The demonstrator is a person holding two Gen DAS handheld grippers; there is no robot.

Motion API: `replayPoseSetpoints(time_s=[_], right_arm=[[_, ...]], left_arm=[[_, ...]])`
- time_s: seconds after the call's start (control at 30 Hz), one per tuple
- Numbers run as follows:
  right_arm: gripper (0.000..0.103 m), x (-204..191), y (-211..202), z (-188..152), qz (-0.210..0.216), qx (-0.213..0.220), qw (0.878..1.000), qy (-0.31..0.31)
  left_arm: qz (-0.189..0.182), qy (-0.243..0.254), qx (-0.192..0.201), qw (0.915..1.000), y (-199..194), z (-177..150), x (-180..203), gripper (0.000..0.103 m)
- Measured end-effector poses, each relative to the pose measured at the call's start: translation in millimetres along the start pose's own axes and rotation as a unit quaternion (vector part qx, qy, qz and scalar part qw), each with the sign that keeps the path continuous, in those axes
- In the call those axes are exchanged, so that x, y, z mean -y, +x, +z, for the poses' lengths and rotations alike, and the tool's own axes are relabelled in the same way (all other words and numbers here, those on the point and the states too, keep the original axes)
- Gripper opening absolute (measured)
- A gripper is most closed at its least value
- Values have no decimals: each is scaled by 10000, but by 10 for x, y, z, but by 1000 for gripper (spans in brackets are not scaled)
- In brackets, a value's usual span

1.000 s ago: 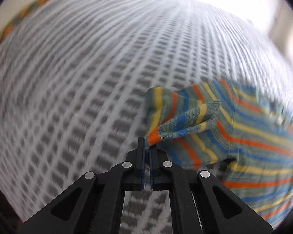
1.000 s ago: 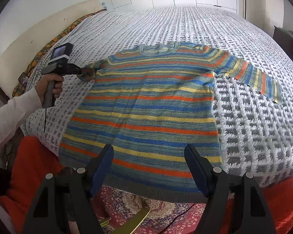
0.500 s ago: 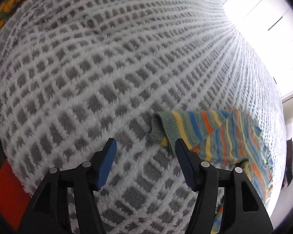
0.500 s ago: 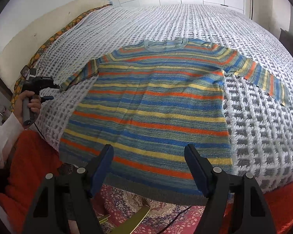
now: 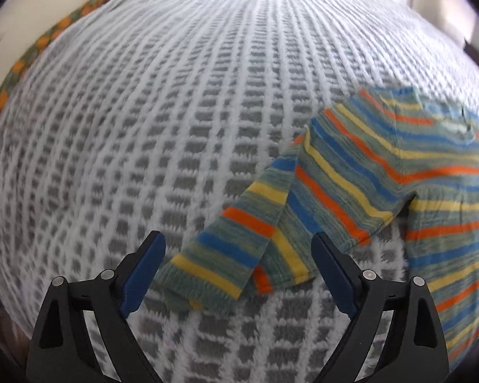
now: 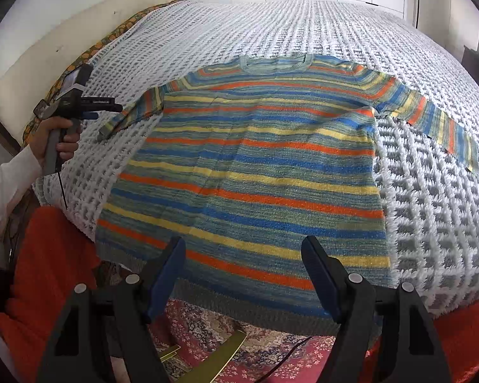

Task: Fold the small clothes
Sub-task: 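Fold that sleeve side of the sweater inward over the body with the left gripper, then open the left gripper and lay the sleeve flat on the bed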

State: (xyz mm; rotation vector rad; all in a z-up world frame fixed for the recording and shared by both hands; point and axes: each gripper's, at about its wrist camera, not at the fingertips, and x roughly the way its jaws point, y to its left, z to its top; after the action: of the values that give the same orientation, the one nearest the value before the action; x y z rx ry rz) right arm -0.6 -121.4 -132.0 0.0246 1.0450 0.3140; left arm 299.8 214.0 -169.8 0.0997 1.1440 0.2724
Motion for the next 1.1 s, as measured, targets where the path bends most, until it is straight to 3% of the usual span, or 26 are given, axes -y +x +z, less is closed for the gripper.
replayPoseSetpoints(time_s=[0.1,0.17,0.2,0.27,0.37,0.47,0.53,0.67,0.77,0.93,1.1], right_arm=[[74,26,7,7,-17,-26,10000,91],[74,38,-17,14,-32,11,9999,111],[74,39,-29,14,-37,32,9999,106],[74,36,-41,13,-52,57,9999,105],[74,57,-34,11,-23,69,9999,137],[74,62,9,9,39,25,9999,160],[74,47,33,10,58,-16,9999,139],[74,-35,21,15,10,14,10000,-7],[74,-103,18,6,-16,4,9999,-117],[74,-215,-11,-6,-23,27,9995,-317],[74,-226,-67,-18,-43,150,9993,-349]], left_arm=[[1244,707,-73,9897,273,150,96,94],[1713,86,-231,9849,391,290,-283,94],[1671,-485,-370,9840,418,337,-555,94],[1562,-1578,-548,9735,388,307,-1102,93],[1487,-2175,-632,9626,301,118,-1527,93],[1348,-2133,-636,9656,173,-200,-1579,93],[1018,-2161,-496,9698,39,-396,-1502,93],[156,-2094,-279,9773,-215,-791,-1065,93],[-176,-1862,-309,9819,-296,-1006,-711,93],[-402,-1542,-343,9866,-375,-1153,-361,93],[-679,-1750,-256,9819,-407,-1350,-255,93]])
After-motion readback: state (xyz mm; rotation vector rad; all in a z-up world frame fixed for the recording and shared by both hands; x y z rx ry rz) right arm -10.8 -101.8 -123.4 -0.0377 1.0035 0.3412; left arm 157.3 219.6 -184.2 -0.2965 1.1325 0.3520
